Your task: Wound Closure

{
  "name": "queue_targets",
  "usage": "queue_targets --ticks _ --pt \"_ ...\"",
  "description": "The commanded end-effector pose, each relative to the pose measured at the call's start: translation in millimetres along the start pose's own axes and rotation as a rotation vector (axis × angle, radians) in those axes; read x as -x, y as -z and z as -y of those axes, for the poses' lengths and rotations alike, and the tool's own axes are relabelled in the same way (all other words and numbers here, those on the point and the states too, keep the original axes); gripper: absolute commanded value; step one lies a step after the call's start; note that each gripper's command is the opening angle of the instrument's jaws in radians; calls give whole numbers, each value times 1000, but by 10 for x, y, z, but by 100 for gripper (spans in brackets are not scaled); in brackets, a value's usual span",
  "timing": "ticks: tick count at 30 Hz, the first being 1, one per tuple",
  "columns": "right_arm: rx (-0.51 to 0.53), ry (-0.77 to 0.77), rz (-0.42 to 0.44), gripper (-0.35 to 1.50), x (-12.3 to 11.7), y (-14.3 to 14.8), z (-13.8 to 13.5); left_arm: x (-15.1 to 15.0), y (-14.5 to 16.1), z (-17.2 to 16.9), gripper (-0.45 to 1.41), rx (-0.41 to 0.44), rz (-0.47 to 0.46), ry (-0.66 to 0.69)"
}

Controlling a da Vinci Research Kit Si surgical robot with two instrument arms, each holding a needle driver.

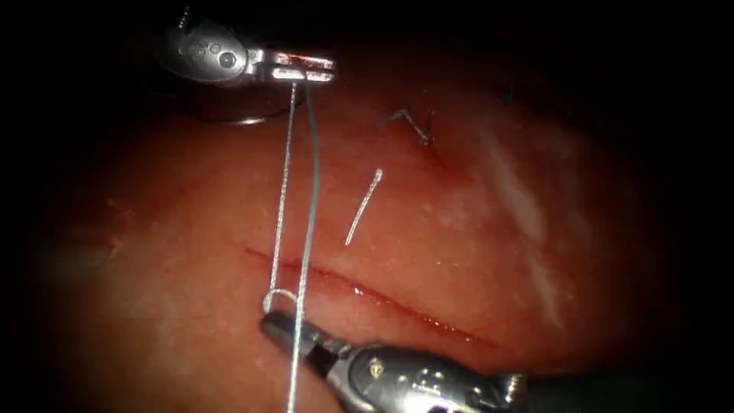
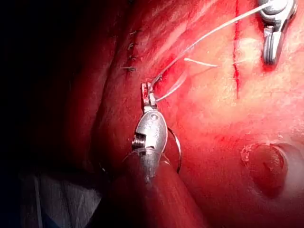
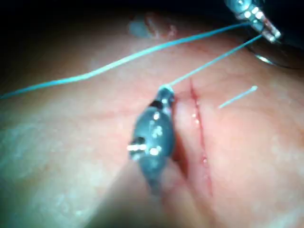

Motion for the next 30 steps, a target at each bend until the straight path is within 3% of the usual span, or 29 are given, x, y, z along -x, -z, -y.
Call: queue_targets --ticks 1,12,21,22,24,26,30 --pt "1 -1 -2 -35 4 -7 6 10 -11 12 -45 -11 6 -3" --pt "6 10 -1 -35 8 5 14 22 -51 22 -45 -37 20 -7" --pt "14 17 -18 -35 4 4 11 20 -39 13 -45 -22 11 -11" --pt "13 22 -35 -25 3 4 11 20 -37 12 -45 -19 9 -11" --pt "17 45 -78 51 -1 7 9 15 -30 8 -45 -14 5 -9" --pt "12 55 -80 68 -2 14 9 9 -23 3 -45 -8 1 -5" --pt "-1 69 -73 79 -2 29 10 -8 -10 -10 -45 -12 -18 6"
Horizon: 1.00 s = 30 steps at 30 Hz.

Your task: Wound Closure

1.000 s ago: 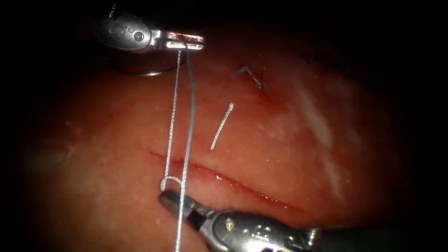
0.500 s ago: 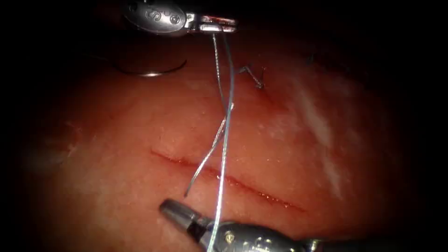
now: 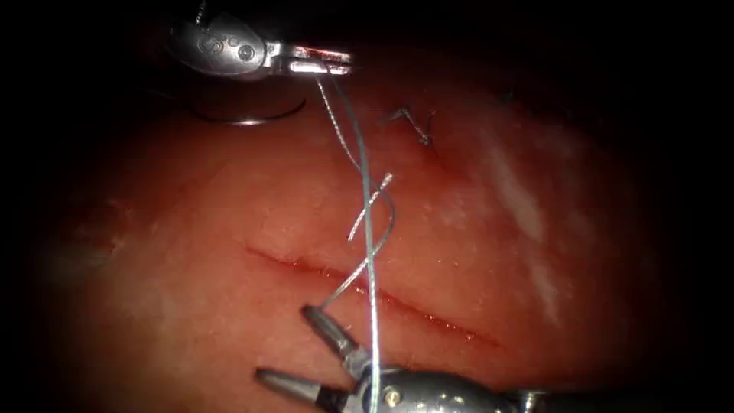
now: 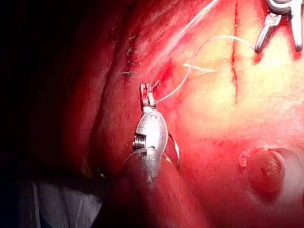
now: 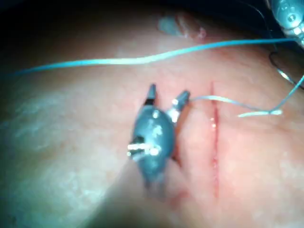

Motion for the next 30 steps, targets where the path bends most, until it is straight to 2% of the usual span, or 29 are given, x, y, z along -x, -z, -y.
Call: queue_targets --ticks 1,8,12,20,22,25,30 --pt "-7 0 3 83 5 3 4 -1 -2 0 -45 -3 -10 0" --pt "-12 30 16 84 -2 32 -8 -47 28 -21 -45 -17 -67 41" --pt "-18 27 21 78 -11 47 -22 -77 52 -22 -45 -25 -101 24" --pt "-14 42 83 78 -15 51 -50 -139 95 -15 -45 -50 -154 0" --pt "-4 38 73 71 -17 49 -61 -151 100 -16 -45 -51 -154 -2" --pt "24 30 43 66 -20 43 -77 -166 105 -31 -45 -50 -152 -5" --pt "54 -42 41 64 -22 26 -107 -175 114 -88 -45 -42 -144 -36"
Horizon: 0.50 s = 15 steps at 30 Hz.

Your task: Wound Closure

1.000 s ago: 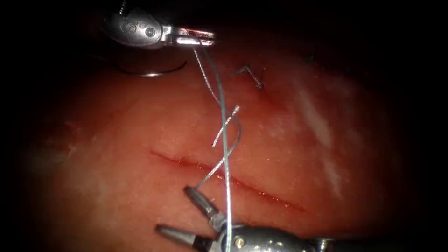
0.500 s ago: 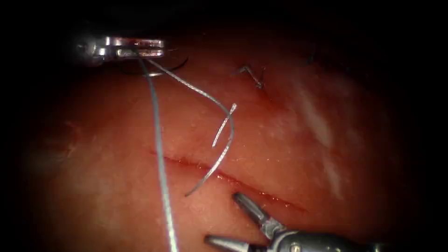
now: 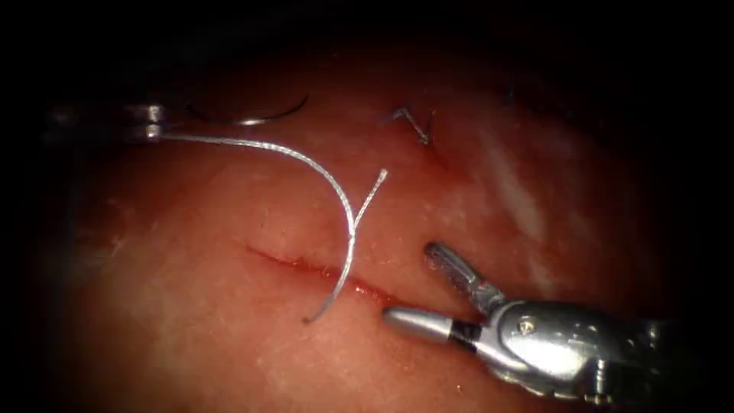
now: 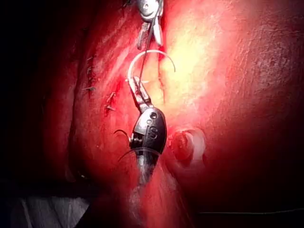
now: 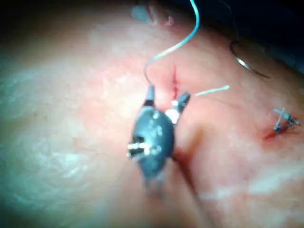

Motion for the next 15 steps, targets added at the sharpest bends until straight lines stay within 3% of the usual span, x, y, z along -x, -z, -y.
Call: queue_targets --ticks 1,8,15 --pt "-1 -22 -3 64 3 -15 -5 11 -3 -12 -45 0 2 -22" --pt "-37 -120 -7 64 5 -40 -25 39 -3 -60 -45 3 20 -3" --pt "-91 -204 -2 68 10 -73 -39 57 -6 -69 -45 -6 31 15"
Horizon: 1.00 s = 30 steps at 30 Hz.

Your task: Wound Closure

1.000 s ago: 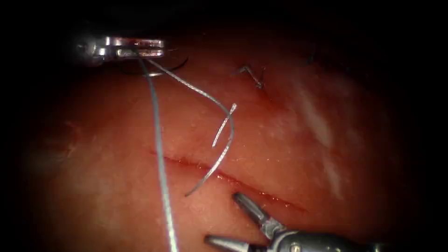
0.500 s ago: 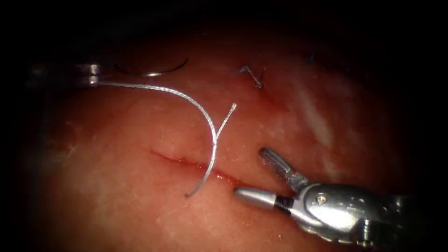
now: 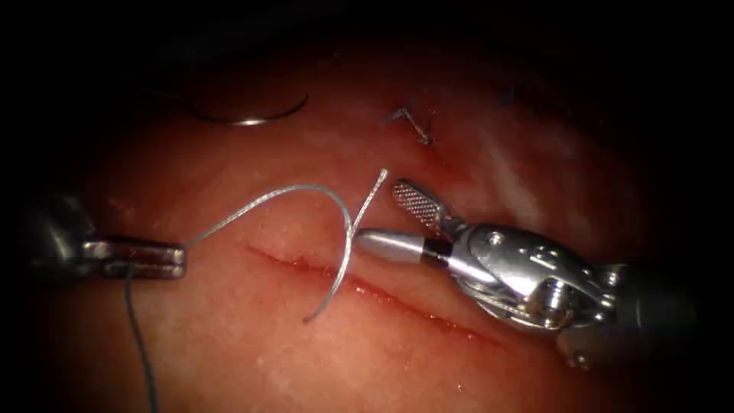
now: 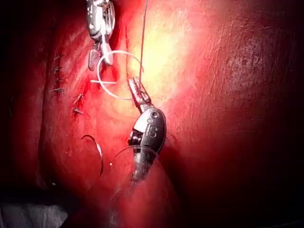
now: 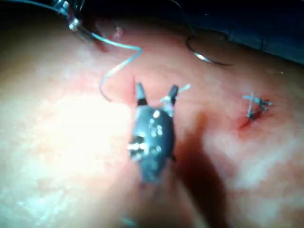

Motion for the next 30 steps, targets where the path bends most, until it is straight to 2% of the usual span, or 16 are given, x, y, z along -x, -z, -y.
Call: queue_targets --ticks 1,10,20,27,30 --pt "-4 -19 10 69 7 -18 -7 7 -6 0 -45 -2 -1 -1" --pt "-2 -86 45 69 29 -22 -31 6 -7 -2 -45 5 8 -1" --pt "-8 -95 49 66 31 -9 -33 6 -8 -2 -45 9 13 -2" --pt "-49 -125 54 66 31 -32 -27 6 -9 -2 -45 10 15 -2" --pt "-70 -140 58 59 31 -40 -25 6 -9 -2 -45 11 15 -2"
